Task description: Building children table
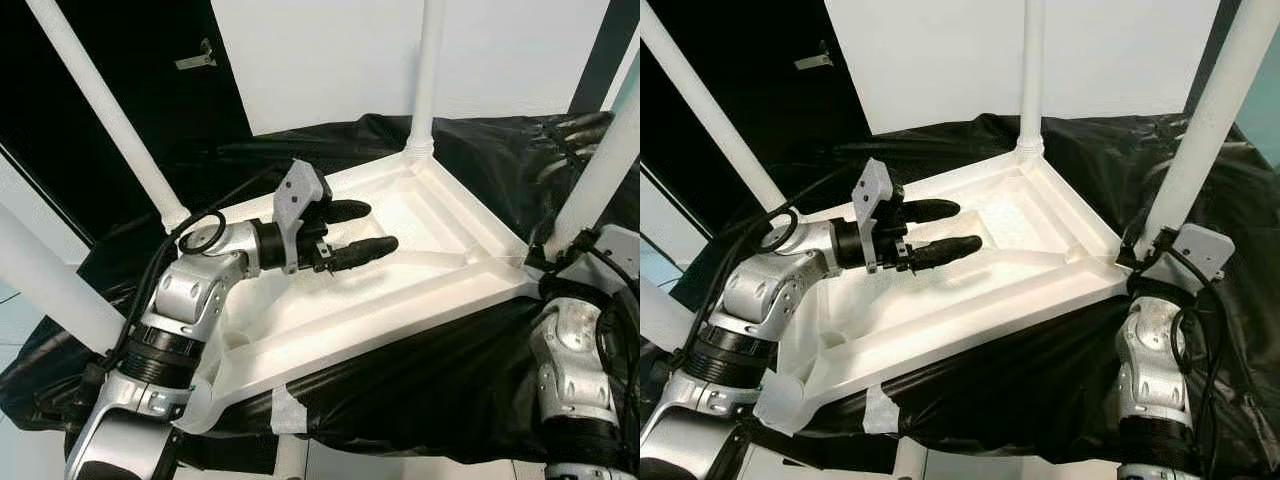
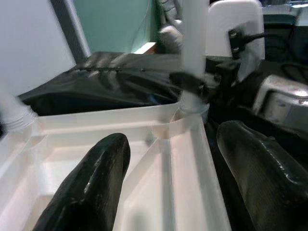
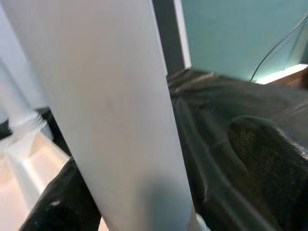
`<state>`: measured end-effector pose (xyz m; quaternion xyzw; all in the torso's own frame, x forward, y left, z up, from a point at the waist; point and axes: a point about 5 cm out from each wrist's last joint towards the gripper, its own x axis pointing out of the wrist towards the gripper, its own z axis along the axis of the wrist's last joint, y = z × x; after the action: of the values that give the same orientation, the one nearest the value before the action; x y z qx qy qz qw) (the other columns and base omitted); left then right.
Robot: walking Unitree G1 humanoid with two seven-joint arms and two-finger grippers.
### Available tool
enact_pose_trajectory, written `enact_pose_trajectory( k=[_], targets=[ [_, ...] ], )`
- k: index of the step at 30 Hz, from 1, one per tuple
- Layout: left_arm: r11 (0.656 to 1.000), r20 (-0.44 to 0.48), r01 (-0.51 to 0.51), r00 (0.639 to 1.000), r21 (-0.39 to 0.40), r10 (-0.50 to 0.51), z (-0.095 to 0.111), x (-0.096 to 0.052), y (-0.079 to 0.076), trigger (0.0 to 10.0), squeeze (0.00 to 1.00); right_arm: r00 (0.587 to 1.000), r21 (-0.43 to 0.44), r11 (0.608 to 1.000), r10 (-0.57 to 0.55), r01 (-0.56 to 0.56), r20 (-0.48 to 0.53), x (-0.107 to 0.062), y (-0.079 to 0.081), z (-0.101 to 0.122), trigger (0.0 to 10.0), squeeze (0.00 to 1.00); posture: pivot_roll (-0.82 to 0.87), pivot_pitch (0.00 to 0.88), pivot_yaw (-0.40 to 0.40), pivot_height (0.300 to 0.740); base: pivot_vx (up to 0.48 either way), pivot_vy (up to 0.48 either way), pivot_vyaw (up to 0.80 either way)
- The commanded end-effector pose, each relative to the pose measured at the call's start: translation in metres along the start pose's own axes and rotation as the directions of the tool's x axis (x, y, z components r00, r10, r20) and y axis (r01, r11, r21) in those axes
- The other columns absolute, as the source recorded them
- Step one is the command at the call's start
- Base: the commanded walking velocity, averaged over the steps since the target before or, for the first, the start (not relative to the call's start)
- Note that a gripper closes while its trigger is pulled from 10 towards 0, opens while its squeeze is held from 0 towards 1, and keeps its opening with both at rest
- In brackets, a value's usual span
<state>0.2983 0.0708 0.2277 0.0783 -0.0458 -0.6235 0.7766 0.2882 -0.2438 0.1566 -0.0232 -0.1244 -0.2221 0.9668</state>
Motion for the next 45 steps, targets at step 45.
enact_pose_trajectory(
  k=[45],
  targets=[
    [0.859,-0.537,-0.46,0.794,-0.223,0.286,-0.037,-0.191,-0.133,10.0,0.0,0.94,0.023,0.947,0.32,-0.32,-0.121,0.031,0.068,-0.015,10.0,0.0,0.15,0.041,-0.037,0.74,0.0,0.0,0.0]
  ],
)
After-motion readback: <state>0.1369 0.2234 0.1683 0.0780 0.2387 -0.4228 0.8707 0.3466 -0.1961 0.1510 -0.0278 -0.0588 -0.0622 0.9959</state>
